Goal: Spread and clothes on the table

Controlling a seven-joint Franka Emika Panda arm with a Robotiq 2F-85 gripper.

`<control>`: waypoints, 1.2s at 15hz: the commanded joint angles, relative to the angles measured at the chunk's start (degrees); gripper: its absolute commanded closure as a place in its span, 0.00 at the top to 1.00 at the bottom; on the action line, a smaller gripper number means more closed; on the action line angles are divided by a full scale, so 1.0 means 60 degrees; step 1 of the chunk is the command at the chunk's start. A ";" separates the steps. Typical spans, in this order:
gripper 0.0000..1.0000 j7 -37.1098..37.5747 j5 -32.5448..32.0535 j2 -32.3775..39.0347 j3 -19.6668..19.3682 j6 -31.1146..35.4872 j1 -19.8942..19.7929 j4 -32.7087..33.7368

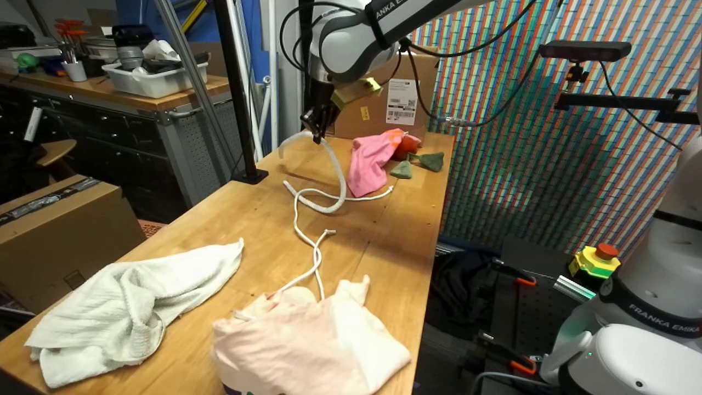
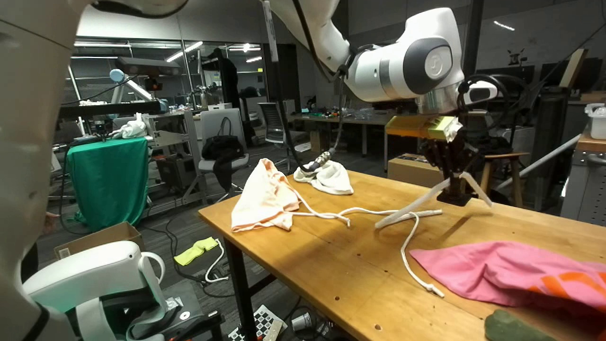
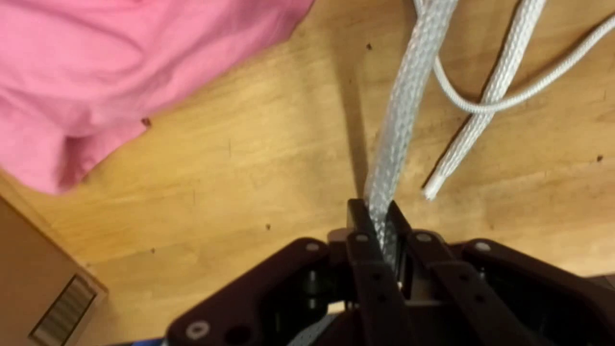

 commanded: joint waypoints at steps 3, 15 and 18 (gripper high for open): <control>0.09 0.2025 -0.1053 -0.1098 -0.0728 0.1933 0.0537 -0.0641; 0.08 0.7202 -0.4611 -0.2410 -0.2325 0.2771 0.1528 -0.0379; 0.08 0.7857 -0.5037 -0.2921 -0.2368 0.2668 0.1538 -0.0281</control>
